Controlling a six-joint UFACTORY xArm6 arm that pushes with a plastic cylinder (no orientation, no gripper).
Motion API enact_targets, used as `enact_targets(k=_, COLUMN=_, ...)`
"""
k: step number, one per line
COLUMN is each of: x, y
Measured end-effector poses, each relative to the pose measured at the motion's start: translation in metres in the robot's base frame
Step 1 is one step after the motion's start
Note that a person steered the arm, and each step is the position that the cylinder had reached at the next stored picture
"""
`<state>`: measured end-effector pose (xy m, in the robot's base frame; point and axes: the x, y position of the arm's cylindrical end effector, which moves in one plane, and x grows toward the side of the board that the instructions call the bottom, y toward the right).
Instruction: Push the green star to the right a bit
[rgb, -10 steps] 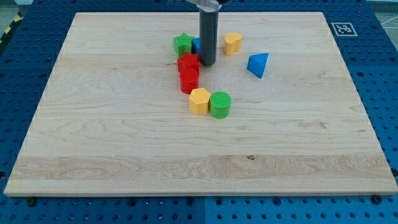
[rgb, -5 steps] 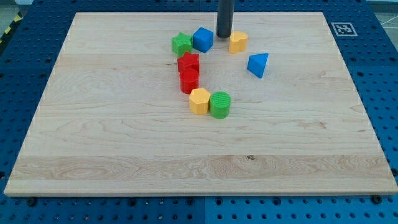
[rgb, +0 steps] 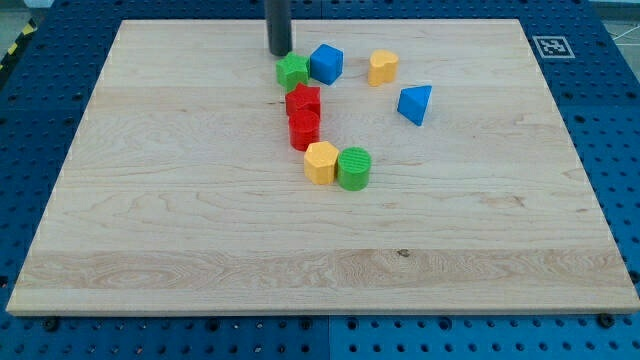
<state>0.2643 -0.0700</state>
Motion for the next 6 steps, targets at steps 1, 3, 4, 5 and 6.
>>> enact_targets(k=1, x=0.006, y=-0.011)
enact_targets(k=3, x=0.02, y=-0.012)
enact_targets(k=4, x=0.032, y=0.002)
enact_targets(k=5, x=0.036, y=0.004)
enact_targets(k=6, x=0.036, y=0.008)
